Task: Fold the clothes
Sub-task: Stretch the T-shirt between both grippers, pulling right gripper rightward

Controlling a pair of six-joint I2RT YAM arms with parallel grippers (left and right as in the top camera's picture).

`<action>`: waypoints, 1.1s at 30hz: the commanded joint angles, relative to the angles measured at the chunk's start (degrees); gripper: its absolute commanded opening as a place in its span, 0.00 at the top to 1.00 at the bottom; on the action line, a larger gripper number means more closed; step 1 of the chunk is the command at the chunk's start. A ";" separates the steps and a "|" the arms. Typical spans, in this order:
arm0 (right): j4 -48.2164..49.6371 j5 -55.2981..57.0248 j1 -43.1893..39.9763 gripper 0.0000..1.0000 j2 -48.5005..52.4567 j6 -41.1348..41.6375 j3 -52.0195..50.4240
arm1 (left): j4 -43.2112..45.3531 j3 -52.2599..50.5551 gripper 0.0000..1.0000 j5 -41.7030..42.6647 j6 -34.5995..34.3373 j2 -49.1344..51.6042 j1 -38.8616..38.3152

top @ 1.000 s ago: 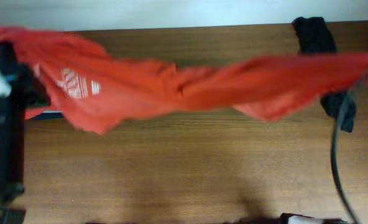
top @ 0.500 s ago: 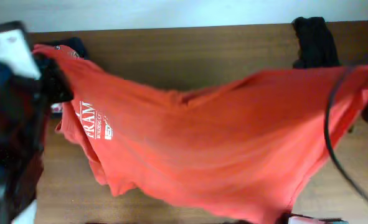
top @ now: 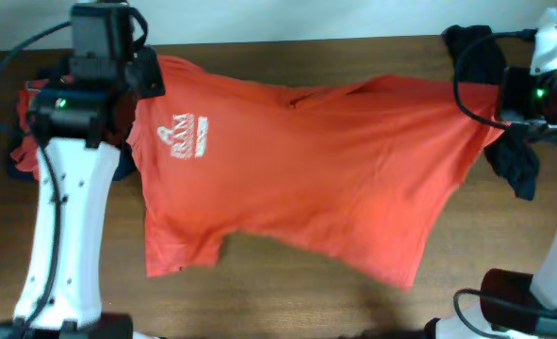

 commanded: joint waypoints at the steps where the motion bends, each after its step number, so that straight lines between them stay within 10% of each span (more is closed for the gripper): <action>1: 1.38 1.49 -0.55 0.96 0.52 0.09 0.24 | 1.03 0.11 0.99 0.28 -0.72 2.05 0.13; 19: 12.55 -2.05 -0.44 0.96 15.26 0.09 -0.72 | 12.33 0.11 0.99 0.46 -0.72 12.74 0.13; 33: 2.91 -2.97 -0.44 0.96 -0.07 0.70 6.73 | 9.33 0.83 0.99 0.46 -0.68 -2.10 -0.15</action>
